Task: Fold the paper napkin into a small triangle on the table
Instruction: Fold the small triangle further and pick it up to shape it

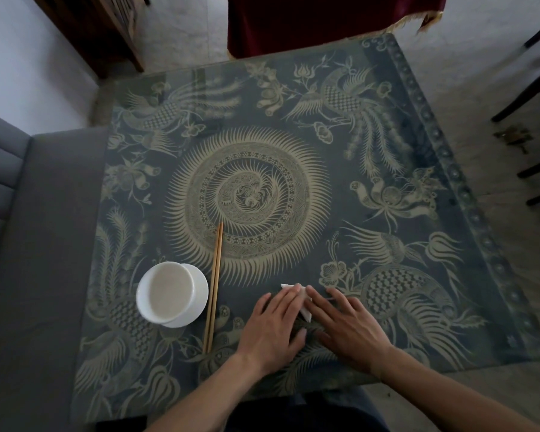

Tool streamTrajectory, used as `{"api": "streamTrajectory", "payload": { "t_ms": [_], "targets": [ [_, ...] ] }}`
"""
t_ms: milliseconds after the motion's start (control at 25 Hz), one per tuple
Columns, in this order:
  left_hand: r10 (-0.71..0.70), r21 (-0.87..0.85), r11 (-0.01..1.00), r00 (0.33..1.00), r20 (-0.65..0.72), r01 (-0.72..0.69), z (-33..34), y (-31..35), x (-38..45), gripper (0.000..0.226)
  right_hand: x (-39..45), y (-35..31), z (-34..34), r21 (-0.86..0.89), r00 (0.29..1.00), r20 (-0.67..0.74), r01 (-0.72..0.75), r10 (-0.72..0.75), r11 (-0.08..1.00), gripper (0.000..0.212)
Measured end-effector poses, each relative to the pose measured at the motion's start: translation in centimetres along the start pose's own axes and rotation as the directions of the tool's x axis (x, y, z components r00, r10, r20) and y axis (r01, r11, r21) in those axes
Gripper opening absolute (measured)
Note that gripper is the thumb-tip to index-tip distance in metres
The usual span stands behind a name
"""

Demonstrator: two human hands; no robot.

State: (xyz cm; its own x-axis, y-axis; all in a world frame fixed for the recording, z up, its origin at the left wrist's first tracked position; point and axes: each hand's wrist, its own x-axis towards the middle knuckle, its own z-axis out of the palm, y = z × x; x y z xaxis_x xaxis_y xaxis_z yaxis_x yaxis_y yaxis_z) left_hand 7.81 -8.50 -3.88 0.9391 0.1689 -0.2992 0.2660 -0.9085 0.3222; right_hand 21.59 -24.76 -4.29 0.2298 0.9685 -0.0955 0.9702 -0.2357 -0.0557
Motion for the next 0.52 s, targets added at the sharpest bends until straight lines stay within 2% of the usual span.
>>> {"api": "streamTrajectory", "payload": {
  "t_ms": [320, 520],
  "targets": [
    [-0.001, 0.098, 0.995, 0.999, 0.035, -0.002, 0.9, 0.3, 0.2, 0.071, 0.1, -0.1, -0.1, 0.004, 1.0, 0.023, -0.004, 0.004, 1.0, 0.073],
    [-0.115, 0.122, 0.986, 0.993, -0.003, 0.114, 0.9, -1.3, -0.8, 0.067, 0.0, -0.2, 0.1, 0.02, 0.999, 0.046, -0.025, 0.024, 0.999, 0.067]
  ]
}}
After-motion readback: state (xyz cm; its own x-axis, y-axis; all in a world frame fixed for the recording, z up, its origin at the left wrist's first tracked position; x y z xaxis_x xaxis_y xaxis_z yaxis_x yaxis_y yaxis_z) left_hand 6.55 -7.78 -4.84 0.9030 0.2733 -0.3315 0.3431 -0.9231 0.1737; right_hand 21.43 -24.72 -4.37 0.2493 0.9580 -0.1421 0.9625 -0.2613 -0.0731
